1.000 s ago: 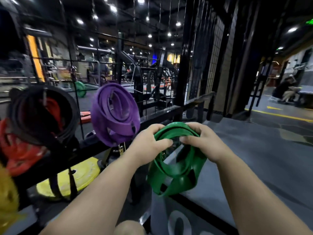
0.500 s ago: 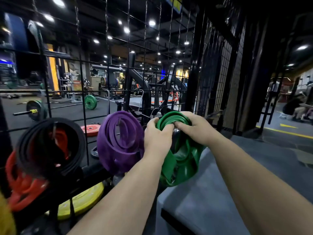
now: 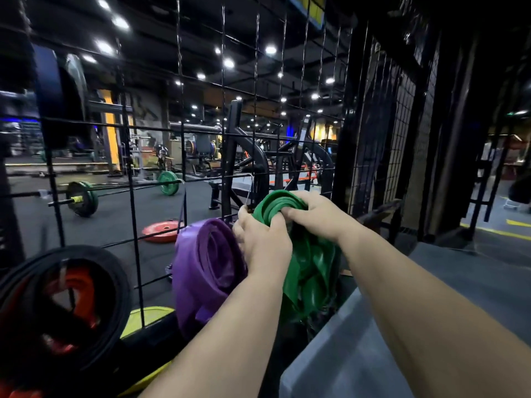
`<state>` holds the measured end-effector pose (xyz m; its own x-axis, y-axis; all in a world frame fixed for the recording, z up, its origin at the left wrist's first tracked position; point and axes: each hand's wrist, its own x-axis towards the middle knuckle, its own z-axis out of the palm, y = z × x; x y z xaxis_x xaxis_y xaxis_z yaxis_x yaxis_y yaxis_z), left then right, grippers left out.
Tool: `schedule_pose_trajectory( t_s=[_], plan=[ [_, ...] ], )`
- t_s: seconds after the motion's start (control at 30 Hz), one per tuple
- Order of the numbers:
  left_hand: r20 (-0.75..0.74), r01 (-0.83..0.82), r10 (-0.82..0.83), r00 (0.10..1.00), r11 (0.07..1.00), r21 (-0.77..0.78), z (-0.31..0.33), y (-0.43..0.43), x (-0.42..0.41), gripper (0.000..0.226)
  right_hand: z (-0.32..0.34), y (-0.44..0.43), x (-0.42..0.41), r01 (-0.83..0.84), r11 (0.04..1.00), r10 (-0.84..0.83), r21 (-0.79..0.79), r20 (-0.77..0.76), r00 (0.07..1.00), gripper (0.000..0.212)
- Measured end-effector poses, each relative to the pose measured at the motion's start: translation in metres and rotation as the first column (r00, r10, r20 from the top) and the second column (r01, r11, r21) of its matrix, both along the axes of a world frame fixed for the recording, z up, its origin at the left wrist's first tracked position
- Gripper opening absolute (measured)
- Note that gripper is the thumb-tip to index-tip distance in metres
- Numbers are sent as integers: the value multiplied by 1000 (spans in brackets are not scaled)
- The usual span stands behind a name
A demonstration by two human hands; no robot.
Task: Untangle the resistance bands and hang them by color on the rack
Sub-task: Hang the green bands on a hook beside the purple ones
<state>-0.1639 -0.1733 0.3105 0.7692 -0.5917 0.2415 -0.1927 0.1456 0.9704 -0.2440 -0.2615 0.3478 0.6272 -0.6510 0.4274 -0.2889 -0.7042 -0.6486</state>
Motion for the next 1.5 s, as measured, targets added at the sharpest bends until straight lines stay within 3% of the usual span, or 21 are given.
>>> schedule_pose_trajectory(
  t_s=[0.2, 0.33, 0.47, 0.87, 1.07, 1.13, 1.2, 1.27, 1.5],
  plan=[
    [19, 8, -7, 1000, 998, -69, -5, -9, 9, 70, 5, -10, 12, -126, 977, 122, 173, 32, 992, 29],
    [21, 18, -16, 1000, 993, -119, -6, -11, 17, 67, 2, -21, 19, -324, 846, 266, 424, 191, 945, 48],
    [-19, 28, -30, 999, 992, -120, -3, -9, 22, 62, 0, -26, 22, -437, 738, 321, 514, 302, 898, 37],
    [-78, 70, -78, 994, 992, -102, -2, -4, 30, 70, -2, -26, 32, -527, 612, 359, 590, 386, 850, 54],
    [-34, 56, -59, 998, 994, -91, 0, -5, 30, 71, 3, -22, 32, -492, 602, 366, 628, 331, 870, 14],
    [-34, 63, -67, 997, 993, -95, -1, -6, 31, 69, 4, -24, 32, -472, 623, 355, 624, 312, 881, 28],
    [-47, 76, -81, 996, 992, -104, -2, -7, 33, 67, 4, -27, 32, -473, 626, 361, 620, 308, 880, 58],
    [-59, 86, -94, 994, 989, -123, -4, -8, 33, 64, 3, -26, 34, -501, 607, 378, 618, 330, 865, 66],
    [-152, 128, -163, 975, 968, -217, -9, -12, 36, 51, 0, -27, 27, -513, 643, 322, 569, 406, 855, 33]
  ],
)
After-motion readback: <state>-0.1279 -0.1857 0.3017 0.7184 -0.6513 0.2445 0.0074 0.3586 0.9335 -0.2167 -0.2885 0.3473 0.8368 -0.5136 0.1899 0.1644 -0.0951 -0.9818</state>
